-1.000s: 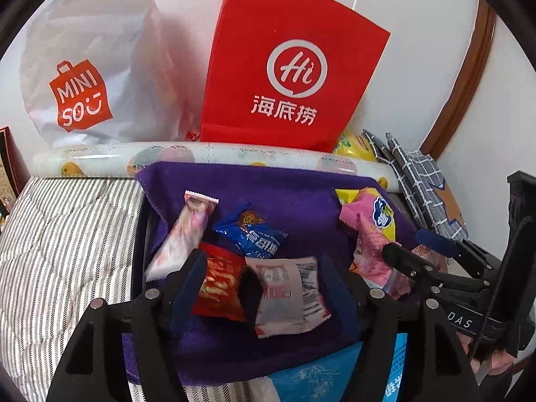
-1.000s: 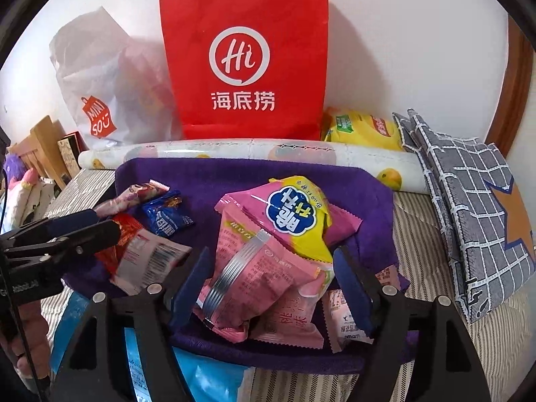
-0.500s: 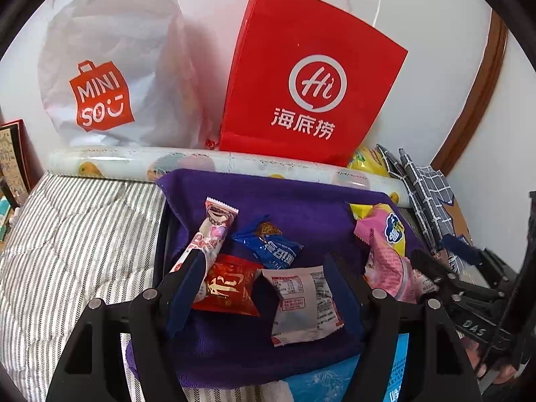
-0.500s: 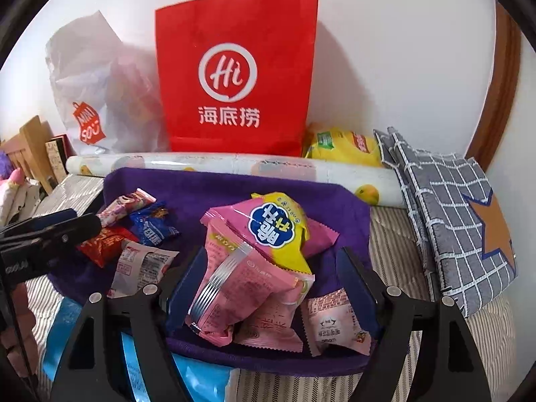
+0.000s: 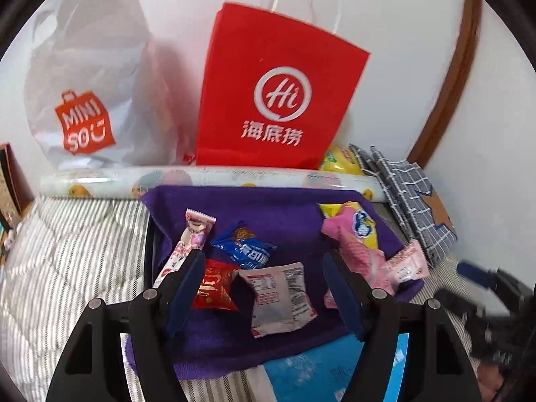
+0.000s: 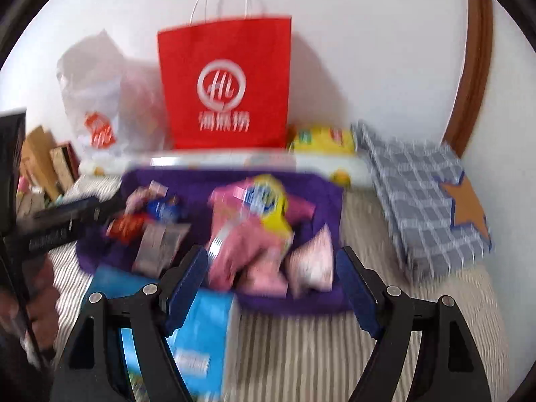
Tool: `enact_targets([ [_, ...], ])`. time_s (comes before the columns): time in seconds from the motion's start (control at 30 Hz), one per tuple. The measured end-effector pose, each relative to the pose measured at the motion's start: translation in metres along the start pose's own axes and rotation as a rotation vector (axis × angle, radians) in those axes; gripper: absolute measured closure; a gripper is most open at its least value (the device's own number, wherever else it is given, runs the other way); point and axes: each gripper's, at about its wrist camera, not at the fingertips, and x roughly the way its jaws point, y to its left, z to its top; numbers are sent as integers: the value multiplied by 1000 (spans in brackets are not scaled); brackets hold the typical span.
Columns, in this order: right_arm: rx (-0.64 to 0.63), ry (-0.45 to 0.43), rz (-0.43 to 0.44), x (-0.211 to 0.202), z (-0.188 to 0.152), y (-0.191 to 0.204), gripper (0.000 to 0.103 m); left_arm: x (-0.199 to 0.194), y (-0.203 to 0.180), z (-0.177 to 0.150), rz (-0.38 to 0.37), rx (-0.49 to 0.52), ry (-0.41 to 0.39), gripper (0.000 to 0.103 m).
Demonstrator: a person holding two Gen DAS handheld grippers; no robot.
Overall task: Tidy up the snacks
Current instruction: 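Withdraw both tools and grasp the green snack bag with the right tool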
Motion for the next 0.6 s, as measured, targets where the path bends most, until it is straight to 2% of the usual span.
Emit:
enact_targets([
  [0.1, 20, 29, 13, -13, -18, 7, 24, -14, -10, 0, 3, 54, 9, 32],
  [0.27, 4, 62, 12, -29, -40, 28, 28, -44, -14, -17, 17, 81, 25, 32],
  [0.47, -3, 65, 22, -39, -57, 46, 28, -82, 5, -39, 16, 27, 41, 32],
  [0.6, 0, 59, 9, -44, -63, 53, 28, -103, 12, -51, 52, 12, 33, 32],
])
